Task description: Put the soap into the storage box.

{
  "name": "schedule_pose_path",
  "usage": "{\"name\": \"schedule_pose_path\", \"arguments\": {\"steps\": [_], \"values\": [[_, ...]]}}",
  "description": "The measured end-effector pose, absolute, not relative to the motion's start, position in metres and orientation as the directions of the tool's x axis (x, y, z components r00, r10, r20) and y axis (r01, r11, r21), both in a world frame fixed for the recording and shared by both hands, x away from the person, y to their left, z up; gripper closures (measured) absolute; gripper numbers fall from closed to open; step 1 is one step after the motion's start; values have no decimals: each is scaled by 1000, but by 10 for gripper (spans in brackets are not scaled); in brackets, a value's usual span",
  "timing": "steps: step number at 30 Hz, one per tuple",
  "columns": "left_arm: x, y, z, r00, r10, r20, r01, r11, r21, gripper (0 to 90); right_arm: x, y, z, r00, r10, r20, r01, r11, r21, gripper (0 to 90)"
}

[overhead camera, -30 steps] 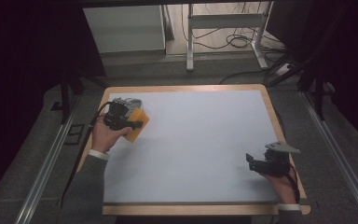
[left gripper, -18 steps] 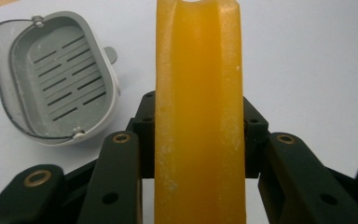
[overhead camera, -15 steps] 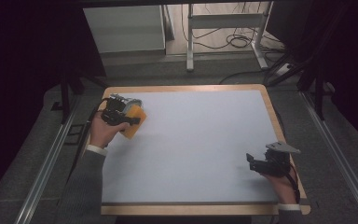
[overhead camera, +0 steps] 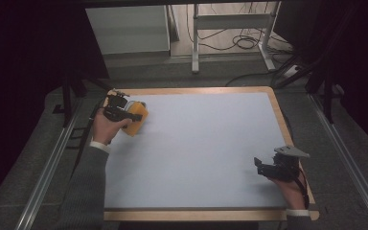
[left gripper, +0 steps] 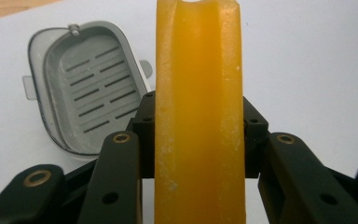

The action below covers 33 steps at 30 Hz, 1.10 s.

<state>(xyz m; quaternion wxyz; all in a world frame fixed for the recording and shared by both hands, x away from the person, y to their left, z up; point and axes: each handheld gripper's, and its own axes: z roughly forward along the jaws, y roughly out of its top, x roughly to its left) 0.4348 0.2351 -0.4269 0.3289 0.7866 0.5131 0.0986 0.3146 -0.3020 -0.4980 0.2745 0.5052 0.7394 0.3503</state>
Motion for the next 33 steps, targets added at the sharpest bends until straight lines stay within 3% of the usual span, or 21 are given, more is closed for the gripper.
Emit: {"name": "schedule_pose_path", "arguments": {"steps": [33], "values": [[498, 253, -444, 305, 914, -267, 809, -101, 579, 611, 316, -304, -500, -331, 942, -50, 563, 240, 791, 89]]}}
